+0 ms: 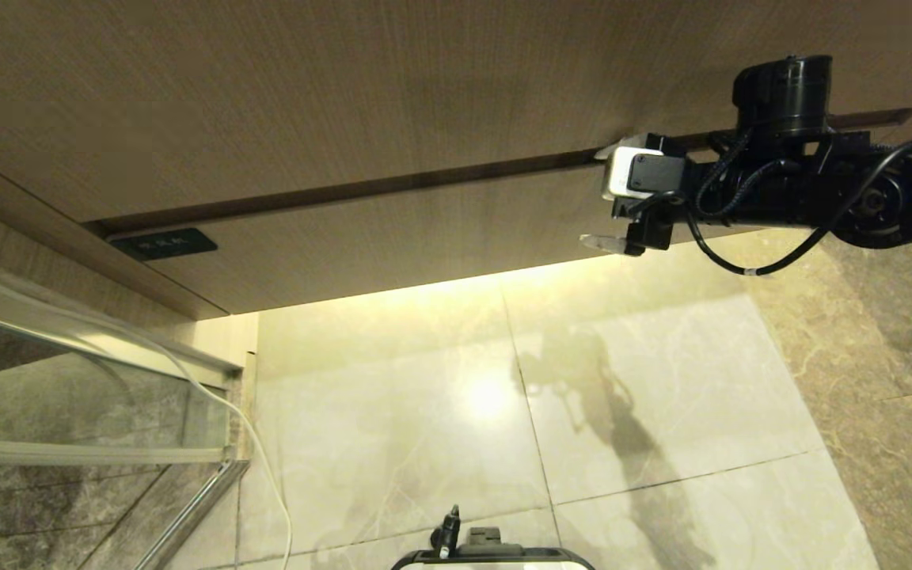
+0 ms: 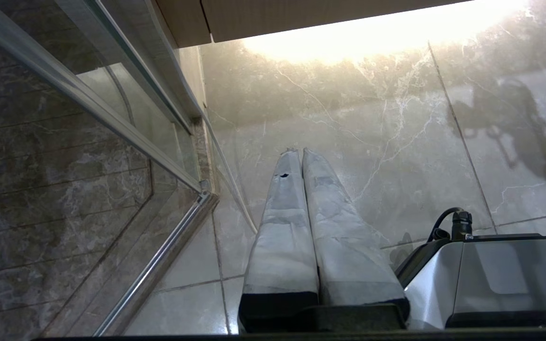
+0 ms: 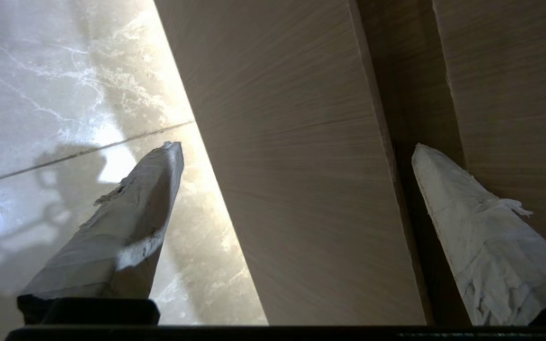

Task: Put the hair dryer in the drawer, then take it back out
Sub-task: Take the hairdryer out

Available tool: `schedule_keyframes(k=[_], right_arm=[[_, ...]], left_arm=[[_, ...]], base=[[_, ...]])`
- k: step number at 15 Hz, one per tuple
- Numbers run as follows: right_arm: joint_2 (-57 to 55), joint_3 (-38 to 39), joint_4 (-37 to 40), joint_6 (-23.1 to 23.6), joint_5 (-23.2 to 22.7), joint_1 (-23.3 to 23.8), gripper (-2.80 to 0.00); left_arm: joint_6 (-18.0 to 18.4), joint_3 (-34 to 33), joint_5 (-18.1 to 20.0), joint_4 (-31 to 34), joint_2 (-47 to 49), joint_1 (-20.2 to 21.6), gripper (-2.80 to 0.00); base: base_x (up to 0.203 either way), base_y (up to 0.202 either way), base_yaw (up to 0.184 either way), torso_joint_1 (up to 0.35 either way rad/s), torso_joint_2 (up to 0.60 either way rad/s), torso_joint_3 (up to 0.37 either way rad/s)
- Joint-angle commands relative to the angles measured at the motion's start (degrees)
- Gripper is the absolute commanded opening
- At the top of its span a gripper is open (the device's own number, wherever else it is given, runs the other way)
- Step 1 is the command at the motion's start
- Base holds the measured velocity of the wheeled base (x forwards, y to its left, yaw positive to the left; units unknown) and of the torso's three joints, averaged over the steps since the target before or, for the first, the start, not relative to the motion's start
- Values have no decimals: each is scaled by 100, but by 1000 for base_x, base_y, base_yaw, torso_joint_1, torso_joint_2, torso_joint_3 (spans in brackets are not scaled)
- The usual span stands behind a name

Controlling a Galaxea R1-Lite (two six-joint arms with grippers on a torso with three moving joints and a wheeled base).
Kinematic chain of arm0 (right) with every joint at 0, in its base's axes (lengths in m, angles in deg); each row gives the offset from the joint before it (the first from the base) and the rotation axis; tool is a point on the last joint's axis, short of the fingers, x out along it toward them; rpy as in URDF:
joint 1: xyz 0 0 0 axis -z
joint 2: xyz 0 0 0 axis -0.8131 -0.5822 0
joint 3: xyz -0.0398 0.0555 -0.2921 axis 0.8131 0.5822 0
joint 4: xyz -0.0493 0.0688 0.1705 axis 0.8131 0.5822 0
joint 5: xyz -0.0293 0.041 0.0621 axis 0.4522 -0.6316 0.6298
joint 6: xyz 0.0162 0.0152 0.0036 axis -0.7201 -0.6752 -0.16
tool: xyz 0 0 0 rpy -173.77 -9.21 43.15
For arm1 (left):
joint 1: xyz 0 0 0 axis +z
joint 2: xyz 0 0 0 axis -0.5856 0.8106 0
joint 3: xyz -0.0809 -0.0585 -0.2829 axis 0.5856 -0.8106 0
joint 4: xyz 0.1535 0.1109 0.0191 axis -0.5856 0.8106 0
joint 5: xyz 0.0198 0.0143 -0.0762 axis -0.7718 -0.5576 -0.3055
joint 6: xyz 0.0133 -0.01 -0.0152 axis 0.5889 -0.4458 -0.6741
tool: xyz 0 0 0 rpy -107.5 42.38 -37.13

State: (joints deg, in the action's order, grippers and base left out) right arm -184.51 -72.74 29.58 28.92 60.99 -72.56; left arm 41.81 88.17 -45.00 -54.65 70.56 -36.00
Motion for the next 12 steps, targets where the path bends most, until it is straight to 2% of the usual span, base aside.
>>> schedule_keyframes(k=[1,8,12], right_arm=[[-169,-171,-117,51,-18,14,0],[-347,-289,-155,43,-10,76,0],[-352,-318,254,43,-2,144,0]], left_arm=[[-3,-4,-1,-4,0,-2,-280],[2,-7,-1,-4,0,-2,-280],[-5,-9,-1,-4,0,-2,-280]], base=[[0,0,0,0,0,0],[0,0,0,0,0,0],[0,0,0,0,0,0]])
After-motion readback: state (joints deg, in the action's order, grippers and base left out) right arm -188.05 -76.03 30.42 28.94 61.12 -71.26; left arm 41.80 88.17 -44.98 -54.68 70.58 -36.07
